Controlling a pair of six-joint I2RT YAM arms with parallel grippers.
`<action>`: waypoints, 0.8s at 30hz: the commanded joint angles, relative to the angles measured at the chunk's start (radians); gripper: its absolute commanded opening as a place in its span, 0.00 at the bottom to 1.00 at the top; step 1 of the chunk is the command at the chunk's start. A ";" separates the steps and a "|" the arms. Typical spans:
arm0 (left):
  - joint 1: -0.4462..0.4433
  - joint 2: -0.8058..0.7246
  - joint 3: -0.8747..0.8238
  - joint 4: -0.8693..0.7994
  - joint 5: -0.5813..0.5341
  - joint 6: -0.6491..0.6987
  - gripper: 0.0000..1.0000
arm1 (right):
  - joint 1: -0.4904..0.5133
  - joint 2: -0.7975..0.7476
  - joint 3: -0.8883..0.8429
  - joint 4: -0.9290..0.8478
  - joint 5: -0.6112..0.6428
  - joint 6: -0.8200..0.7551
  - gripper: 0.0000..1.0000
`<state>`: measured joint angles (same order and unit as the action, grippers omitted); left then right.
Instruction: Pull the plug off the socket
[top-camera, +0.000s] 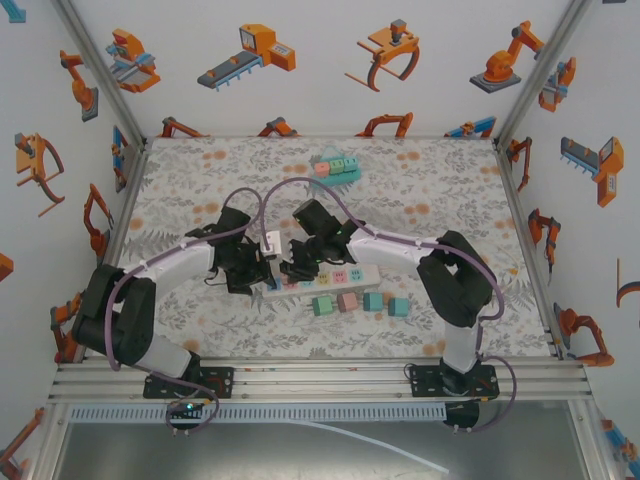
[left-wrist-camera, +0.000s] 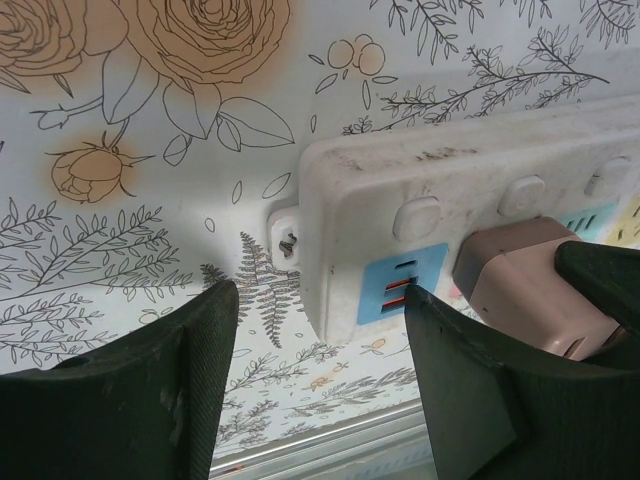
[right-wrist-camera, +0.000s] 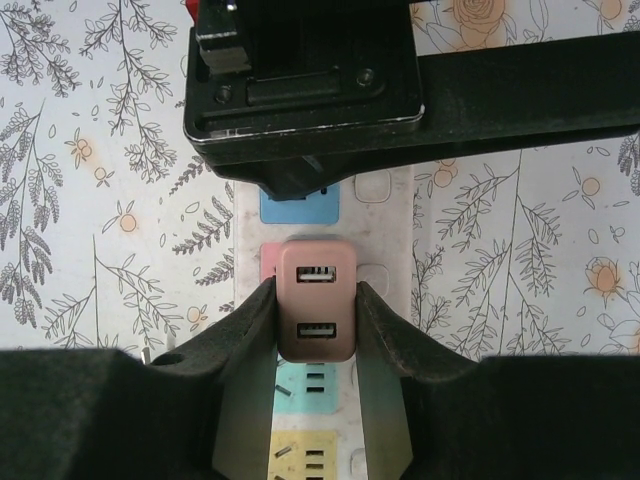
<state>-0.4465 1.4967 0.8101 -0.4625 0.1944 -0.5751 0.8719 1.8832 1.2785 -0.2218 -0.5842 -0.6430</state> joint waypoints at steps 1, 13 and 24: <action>-0.003 0.040 -0.006 -0.056 -0.080 0.042 0.63 | 0.000 -0.005 0.041 0.025 -0.056 0.024 0.21; -0.004 0.075 0.018 -0.091 -0.110 0.054 0.63 | -0.030 -0.056 0.002 0.094 -0.076 0.086 0.14; -0.004 0.059 0.028 -0.084 -0.095 0.063 0.63 | -0.038 -0.121 -0.022 0.105 -0.048 0.092 0.13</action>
<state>-0.4473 1.5291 0.8486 -0.5022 0.1951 -0.5533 0.8471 1.8481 1.2594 -0.1925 -0.6132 -0.5678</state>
